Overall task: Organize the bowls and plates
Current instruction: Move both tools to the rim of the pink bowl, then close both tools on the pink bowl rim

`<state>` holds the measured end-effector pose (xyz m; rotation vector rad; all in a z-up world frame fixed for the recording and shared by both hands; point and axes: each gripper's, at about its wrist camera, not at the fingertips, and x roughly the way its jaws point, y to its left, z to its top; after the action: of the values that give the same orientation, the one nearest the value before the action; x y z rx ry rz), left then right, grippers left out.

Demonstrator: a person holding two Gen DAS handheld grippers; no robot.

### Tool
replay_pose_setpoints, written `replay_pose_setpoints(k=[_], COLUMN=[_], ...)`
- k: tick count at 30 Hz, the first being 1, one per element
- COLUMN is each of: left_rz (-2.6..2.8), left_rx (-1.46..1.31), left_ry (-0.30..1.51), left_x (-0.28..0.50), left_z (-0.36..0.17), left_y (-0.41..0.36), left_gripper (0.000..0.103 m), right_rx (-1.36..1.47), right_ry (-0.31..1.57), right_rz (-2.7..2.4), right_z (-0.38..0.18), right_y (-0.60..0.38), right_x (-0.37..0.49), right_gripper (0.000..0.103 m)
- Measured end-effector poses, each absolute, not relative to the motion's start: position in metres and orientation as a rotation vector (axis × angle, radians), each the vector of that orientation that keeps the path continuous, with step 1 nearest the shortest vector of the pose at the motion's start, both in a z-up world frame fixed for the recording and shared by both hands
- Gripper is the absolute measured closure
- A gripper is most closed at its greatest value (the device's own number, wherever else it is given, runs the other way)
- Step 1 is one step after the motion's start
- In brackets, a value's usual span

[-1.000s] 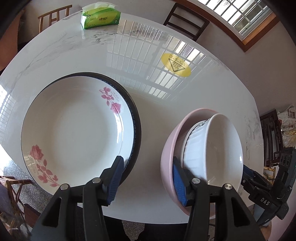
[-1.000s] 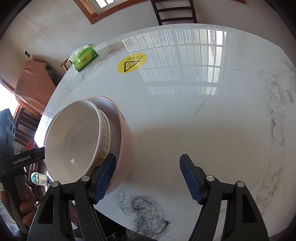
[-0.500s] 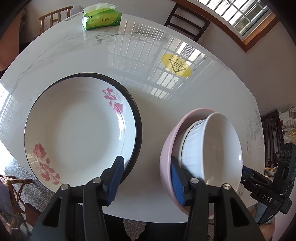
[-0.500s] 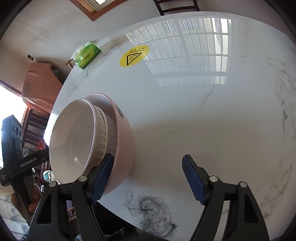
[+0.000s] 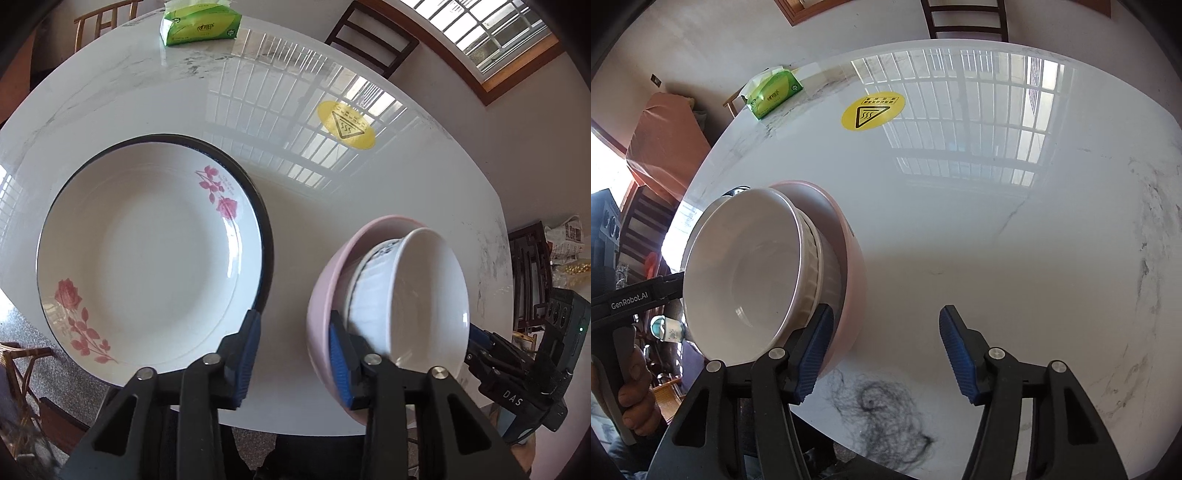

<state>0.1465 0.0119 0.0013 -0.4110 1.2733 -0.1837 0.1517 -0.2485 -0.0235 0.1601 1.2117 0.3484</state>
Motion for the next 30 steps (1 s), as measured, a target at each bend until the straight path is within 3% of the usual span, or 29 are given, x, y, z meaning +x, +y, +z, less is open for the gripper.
replay_pose_setpoints(k=[1,9,12,16,19,21,23,30], left_rz=[-0.196,-0.157,-0.139,-0.12,-0.114,-0.111,-0.11,-0.13], left_rx=[-0.41,-0.464,-0.448,-0.357,-0.374,-0.404,-0.38,-0.411], left_ry=[1.271,1.253,1.252,1.217,1.197,1.205,1.202,1.223], left_x=[0.145,0.144,0.139,0.136,0.134,0.134,0.133,0.134], left_z=[0.003,0.001,0.003,0.007,0.007,0.005,0.006,0.003], left_y=[0.009,0.008,0.012,0.001,0.002,0.005,0.004,0.0], left_gripper=[0.095,0.094,0.095,0.098,0.098,0.098,0.098,0.099], right_rx=[0.165,0.165,0.201,0.194,0.245,0.248,0.26,0.344], right_ry=[1.213,1.225,1.25,1.233,1.237,1.226,1.226,1.23], right_rz=[0.349,0.352,0.336,0.35,0.407,0.453,0.478,0.475], right_z=[-0.024,-0.024,-0.03,-0.03,-0.031,-0.027,-0.023,-0.022], right_y=[-0.249,-0.246,-0.251,-0.25,-0.252,-0.247,-0.243,-0.253], right_x=[0.151,0.154,0.157,0.157,0.157,0.155,0.154,0.153], right_gripper=[0.046,0.045,0.038,0.037,0.053,0.072,0.084,0.084])
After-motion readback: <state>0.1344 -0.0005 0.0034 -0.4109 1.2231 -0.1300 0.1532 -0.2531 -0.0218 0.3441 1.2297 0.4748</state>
